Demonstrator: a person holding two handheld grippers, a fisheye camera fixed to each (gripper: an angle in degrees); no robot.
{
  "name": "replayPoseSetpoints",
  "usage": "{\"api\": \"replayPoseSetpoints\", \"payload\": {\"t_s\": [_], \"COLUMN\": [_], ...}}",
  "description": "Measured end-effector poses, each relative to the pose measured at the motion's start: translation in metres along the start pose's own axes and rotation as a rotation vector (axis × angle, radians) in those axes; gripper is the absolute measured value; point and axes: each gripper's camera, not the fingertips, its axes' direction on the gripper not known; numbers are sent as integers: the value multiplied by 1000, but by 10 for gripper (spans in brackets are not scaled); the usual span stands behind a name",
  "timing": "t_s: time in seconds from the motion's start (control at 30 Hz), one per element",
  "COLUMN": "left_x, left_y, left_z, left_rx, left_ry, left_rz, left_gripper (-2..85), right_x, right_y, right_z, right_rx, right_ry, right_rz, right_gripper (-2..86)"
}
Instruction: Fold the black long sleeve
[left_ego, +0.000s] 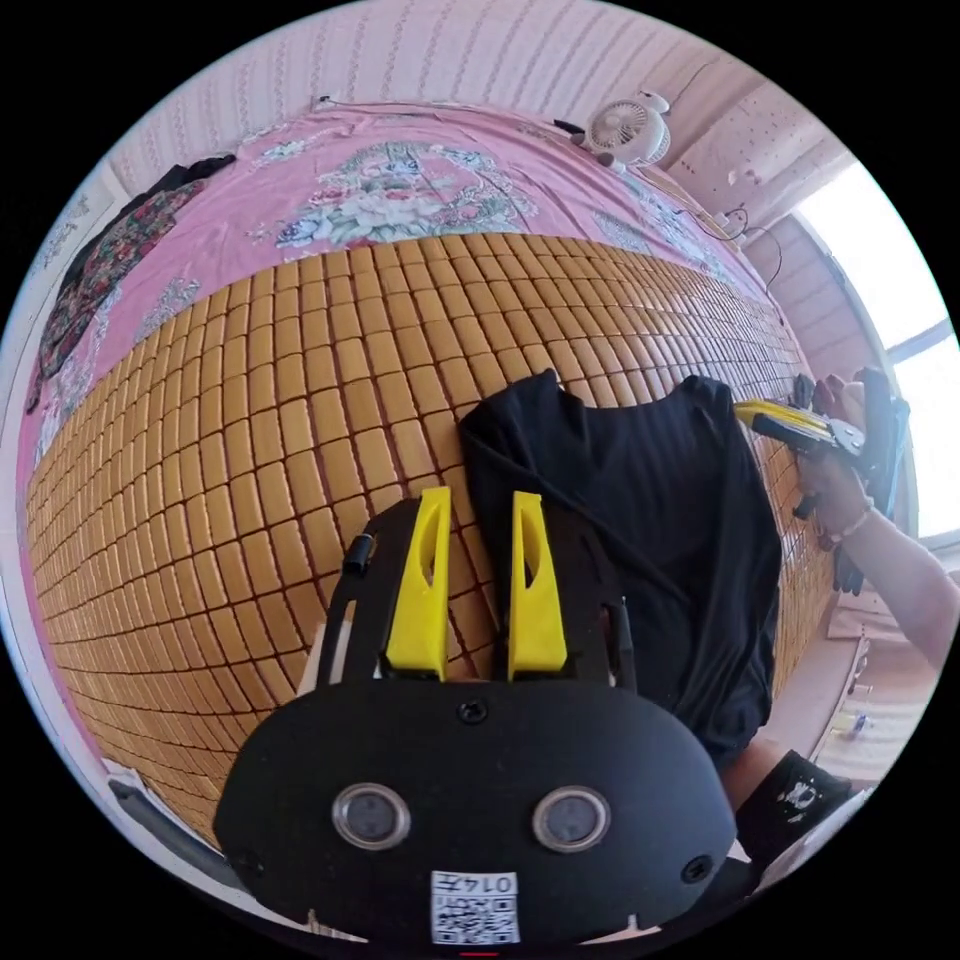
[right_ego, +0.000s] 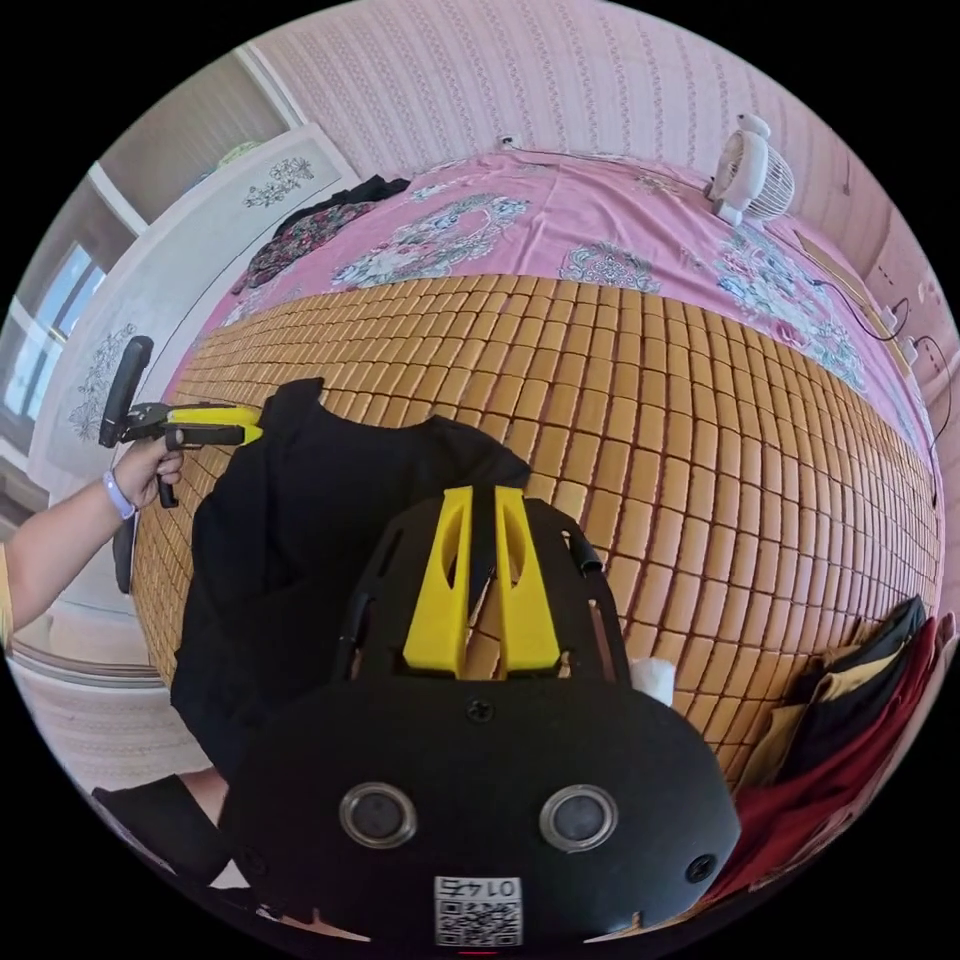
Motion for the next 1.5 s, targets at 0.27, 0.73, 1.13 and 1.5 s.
{"api": "replayPoseSetpoints", "payload": {"t_s": [0.27,0.73,1.13,1.5], "left_x": [-5,-7,17,135], "left_y": [1,67,343,291], "left_z": [14,-99,-31,-24], "left_rx": [21,454,22,7], "left_ry": [121,223,367,122], "left_rz": [-68,16,-497,-128], "left_gripper": [-3,-10,15,-7], "right_x": [10,15,-90,-152], "right_y": [-30,-15,219,211], "right_z": [10,-133,-76,-64], "right_rx": [-95,228,-405,-327], "right_ry": [-4,-171,-225,13], "right_rz": [-7,-83,-144,-191], "right_gripper": [44,9,73,76]}}
